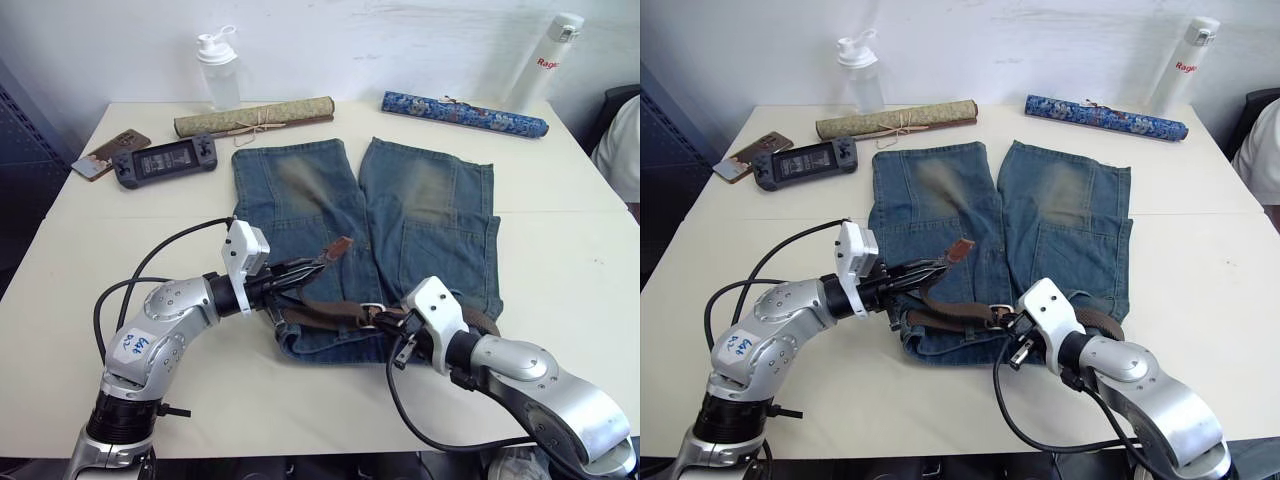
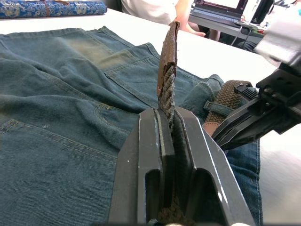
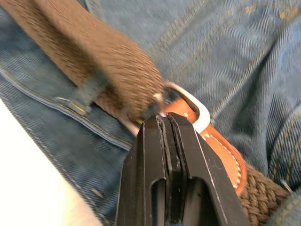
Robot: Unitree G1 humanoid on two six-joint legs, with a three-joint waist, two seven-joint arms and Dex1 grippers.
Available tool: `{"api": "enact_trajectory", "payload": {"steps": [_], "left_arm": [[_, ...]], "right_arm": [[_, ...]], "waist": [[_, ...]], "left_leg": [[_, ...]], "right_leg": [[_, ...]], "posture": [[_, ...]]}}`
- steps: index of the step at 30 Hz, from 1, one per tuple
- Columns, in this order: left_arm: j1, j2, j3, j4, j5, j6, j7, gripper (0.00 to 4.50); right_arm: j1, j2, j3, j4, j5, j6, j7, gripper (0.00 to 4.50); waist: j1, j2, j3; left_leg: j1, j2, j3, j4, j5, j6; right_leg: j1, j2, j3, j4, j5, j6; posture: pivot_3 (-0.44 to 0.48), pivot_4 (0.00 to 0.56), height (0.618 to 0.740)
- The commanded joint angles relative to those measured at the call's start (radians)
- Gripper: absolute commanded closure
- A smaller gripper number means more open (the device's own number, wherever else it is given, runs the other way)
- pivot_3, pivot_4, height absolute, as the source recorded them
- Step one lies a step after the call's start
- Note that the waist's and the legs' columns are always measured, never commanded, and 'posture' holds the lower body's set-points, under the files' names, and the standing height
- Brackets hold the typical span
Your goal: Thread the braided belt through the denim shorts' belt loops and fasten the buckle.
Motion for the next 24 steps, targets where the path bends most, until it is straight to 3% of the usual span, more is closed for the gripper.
{"api": "enact_trajectory", "payload": {"steps": [1,7,15,24], "left_arm": [[-0.020,0.001,0.006,-0.025,0.001,-0.011,-0.002,4.50],[-0.022,0.000,0.005,-0.024,0.004,-0.014,0.000,4.50],[-0.020,-0.007,-0.002,-0.028,0.006,-0.016,0.001,4.50],[-0.028,-0.011,-0.004,-0.019,0.010,-0.016,0.001,4.50]], "right_arm": [[0.015,-0.016,0.010,-0.012,-0.006,0.014,-0.003,4.43],[0.017,-0.019,0.032,0.006,-0.036,0.016,-0.026,4.43],[-0.061,0.070,0.024,0.044,-0.087,0.071,-0.143,4.43],[-0.059,0.113,0.107,-0.015,-0.063,-0.020,-0.091,4.43]], "waist": [[0.000,0.000,0.000],[0.000,0.000,0.000],[0.001,0.000,0.000],[-0.002,0.000,0.000]], "left_leg": [[0.000,0.000,0.000,0.000,0.000,0.000],[0.000,0.000,0.000,0.000,0.000,0.000],[0.000,0.000,0.000,0.000,0.000,0.000],[0.000,0.000,0.000,-0.001,0.000,0.000]], "right_leg": [[0.000,0.000,0.000,0.000,0.000,0.000],[0.000,0.000,0.000,0.000,0.000,0.000],[0.000,0.000,0.000,0.000,0.000,0.000],[0.000,0.001,0.000,0.000,0.000,0.000]], "posture": [[0.000,0.150,0.717],[0.000,0.150,0.717],[0.000,0.150,0.717],[0.000,0.150,0.717]]}}
